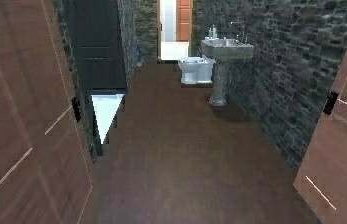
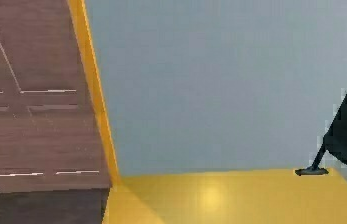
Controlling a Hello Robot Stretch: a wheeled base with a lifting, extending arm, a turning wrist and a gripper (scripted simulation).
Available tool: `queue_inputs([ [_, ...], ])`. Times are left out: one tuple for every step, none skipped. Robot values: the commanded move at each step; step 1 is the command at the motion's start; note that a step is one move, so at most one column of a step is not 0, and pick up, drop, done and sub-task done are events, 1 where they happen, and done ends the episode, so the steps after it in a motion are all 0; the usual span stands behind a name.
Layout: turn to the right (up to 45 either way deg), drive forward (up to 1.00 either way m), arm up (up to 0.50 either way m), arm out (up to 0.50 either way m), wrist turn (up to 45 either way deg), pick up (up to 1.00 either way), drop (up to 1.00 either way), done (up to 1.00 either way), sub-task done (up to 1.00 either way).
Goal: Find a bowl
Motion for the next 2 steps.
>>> queue_inputs([
  [-3.0,0.0,0.0,0.0,0.0,0.0,0.0,0.0,0.0],
  [0.0,1.0,0.0,0.0,0.0,0.0,0.0,0.0,0.0],
])
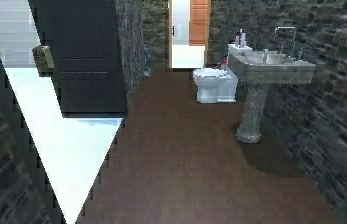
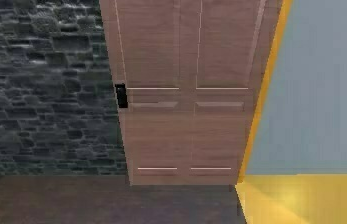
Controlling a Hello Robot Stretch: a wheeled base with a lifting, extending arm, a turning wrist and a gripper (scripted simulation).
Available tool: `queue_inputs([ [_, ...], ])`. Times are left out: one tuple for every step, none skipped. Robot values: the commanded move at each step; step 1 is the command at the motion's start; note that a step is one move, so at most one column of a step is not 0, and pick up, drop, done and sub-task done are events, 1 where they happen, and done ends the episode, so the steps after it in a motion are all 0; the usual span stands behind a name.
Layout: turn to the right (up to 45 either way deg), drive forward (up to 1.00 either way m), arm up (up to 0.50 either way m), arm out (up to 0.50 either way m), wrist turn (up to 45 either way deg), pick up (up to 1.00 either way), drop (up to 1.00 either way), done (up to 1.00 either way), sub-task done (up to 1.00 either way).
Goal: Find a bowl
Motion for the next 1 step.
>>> queue_inputs([
  [0.0,0.5,0.0,0.0,0.0,0.0,0.0,0.0,0.0],
])
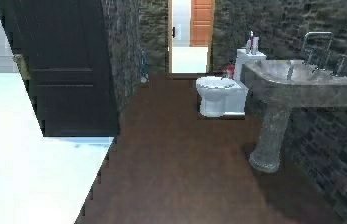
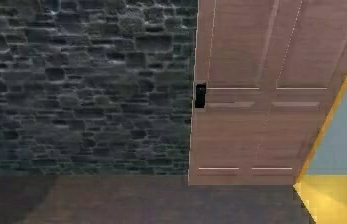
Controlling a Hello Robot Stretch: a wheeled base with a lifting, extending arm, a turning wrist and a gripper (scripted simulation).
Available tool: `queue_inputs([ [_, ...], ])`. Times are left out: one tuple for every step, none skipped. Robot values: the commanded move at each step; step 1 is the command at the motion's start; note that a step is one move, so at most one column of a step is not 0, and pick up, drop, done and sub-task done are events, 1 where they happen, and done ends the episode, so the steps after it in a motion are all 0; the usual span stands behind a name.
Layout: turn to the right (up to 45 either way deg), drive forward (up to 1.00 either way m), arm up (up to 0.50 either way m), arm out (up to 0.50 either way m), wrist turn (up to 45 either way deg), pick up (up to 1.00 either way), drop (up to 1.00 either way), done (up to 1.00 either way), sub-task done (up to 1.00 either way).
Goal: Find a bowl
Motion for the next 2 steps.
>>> queue_inputs([
  [-24.0,0.0,0.0,0.0,0.0,0.0,0.0,0.0,0.0],
  [0.0,1.0,0.0,0.0,0.0,0.0,0.0,0.0,0.0],
])
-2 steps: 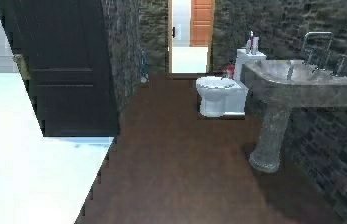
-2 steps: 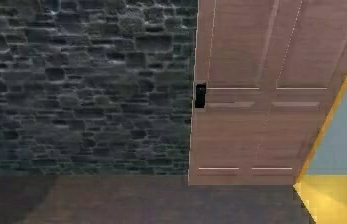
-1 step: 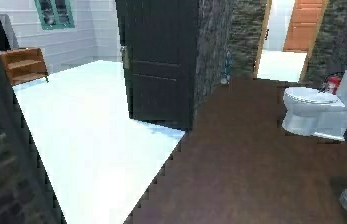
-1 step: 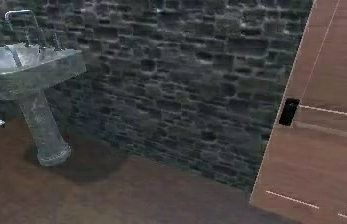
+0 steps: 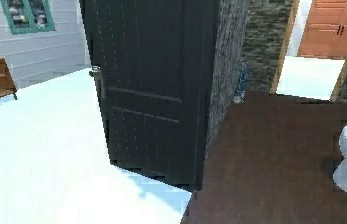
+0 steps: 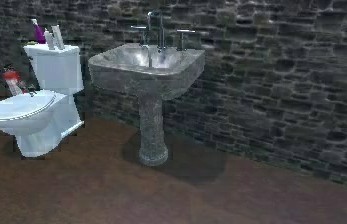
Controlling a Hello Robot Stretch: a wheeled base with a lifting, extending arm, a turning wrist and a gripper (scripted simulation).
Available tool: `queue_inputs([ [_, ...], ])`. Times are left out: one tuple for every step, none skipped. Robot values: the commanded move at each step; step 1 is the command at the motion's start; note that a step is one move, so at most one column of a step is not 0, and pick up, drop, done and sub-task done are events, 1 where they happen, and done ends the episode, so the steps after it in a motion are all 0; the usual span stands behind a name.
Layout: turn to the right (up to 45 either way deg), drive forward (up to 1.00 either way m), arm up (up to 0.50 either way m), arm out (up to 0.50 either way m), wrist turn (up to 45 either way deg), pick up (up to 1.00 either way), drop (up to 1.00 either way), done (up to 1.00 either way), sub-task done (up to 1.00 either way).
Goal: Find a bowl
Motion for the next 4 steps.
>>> queue_inputs([
  [-12.0,0.0,0.0,0.0,0.0,0.0,0.0,0.0,0.0],
  [0.0,0.15,0.0,0.0,0.0,0.0,0.0,0.0,0.0],
  [-39.0,0.0,0.0,0.0,0.0,0.0,0.0,0.0,0.0],
  [0.0,1.0,0.0,0.0,0.0,0.0,0.0,0.0,0.0],
])
